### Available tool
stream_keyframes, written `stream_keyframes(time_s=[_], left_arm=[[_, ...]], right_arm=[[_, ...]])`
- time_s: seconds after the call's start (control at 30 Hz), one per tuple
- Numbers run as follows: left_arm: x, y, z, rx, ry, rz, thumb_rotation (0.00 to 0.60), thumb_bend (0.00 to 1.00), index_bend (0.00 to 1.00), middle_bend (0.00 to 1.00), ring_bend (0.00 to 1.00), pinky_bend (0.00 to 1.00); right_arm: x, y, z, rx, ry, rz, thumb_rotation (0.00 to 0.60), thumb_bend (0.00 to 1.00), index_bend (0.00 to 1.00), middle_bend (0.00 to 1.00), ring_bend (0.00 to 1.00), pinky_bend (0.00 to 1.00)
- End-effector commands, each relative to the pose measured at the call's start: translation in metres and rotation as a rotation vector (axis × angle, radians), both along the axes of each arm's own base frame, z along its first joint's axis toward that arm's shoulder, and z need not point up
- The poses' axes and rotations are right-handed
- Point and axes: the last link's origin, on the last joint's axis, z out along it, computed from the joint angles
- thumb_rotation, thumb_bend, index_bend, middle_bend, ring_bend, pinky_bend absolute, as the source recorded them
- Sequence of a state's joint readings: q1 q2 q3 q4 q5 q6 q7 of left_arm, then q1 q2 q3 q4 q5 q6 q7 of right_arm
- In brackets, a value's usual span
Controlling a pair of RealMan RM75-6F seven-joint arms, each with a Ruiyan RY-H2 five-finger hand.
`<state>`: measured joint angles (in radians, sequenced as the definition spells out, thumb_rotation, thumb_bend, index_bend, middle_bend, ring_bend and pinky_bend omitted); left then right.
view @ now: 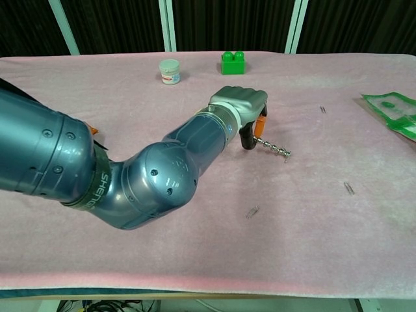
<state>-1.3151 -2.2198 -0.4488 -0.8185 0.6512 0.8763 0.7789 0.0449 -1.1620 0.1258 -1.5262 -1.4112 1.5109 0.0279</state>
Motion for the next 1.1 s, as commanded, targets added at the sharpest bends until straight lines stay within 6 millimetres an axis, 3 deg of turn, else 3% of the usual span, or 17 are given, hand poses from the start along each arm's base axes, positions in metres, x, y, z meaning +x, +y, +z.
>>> stream_keyframes(time_s=[0.03, 0.13, 0.37, 0.57, 0.8, 0.93, 1.1], left_arm=[[-0.001, -0.002, -0.001, -0.008, 0.013, -0.005, 0.600, 0.42, 0.51, 0.11, 0.00, 0.00], [-0.004, -0.002, -0.001, -0.017, 0.049, -0.012, 0.600, 0.37, 0.43, 0.10, 0.00, 0.00], [-0.010, -0.003, 0.011, -0.028, 0.119, -0.018, 0.600, 0.30, 0.35, 0.08, 0.00, 0.00], [-0.010, -0.004, 0.037, -0.029, 0.118, -0.002, 0.600, 0.29, 0.33, 0.07, 0.00, 0.00], [-0.009, 0.008, 0.086, 0.039, 0.053, -0.089, 0.600, 0.29, 0.32, 0.07, 0.00, 0.00], [-0.029, 0.018, 0.124, 0.066, 0.078, -0.166, 0.600, 0.29, 0.32, 0.07, 0.00, 0.00], [-0.060, 0.013, 0.172, 0.062, 0.130, -0.183, 0.600, 0.29, 0.31, 0.07, 0.00, 0.00]], right_arm=[[0.000, 0.000, 0.000, 0.000, 0.000, 0.001, 0.600, 0.14, 0.00, 0.03, 0.12, 0.21], [0.000, 0.001, 0.000, -0.002, 0.000, 0.001, 0.600, 0.14, 0.00, 0.03, 0.12, 0.21], [0.000, 0.001, 0.001, -0.004, -0.001, 0.002, 0.600, 0.13, 0.00, 0.03, 0.12, 0.21], [0.000, 0.001, -0.001, 0.001, 0.005, 0.001, 0.600, 0.14, 0.00, 0.03, 0.12, 0.21], [0.000, -0.001, -0.005, 0.014, 0.021, -0.005, 0.600, 0.14, 0.00, 0.03, 0.12, 0.21], [0.001, -0.001, -0.009, 0.024, 0.032, -0.006, 0.600, 0.14, 0.00, 0.03, 0.12, 0.21], [0.000, -0.002, -0.011, 0.028, 0.043, -0.016, 0.600, 0.13, 0.00, 0.03, 0.12, 0.21]])
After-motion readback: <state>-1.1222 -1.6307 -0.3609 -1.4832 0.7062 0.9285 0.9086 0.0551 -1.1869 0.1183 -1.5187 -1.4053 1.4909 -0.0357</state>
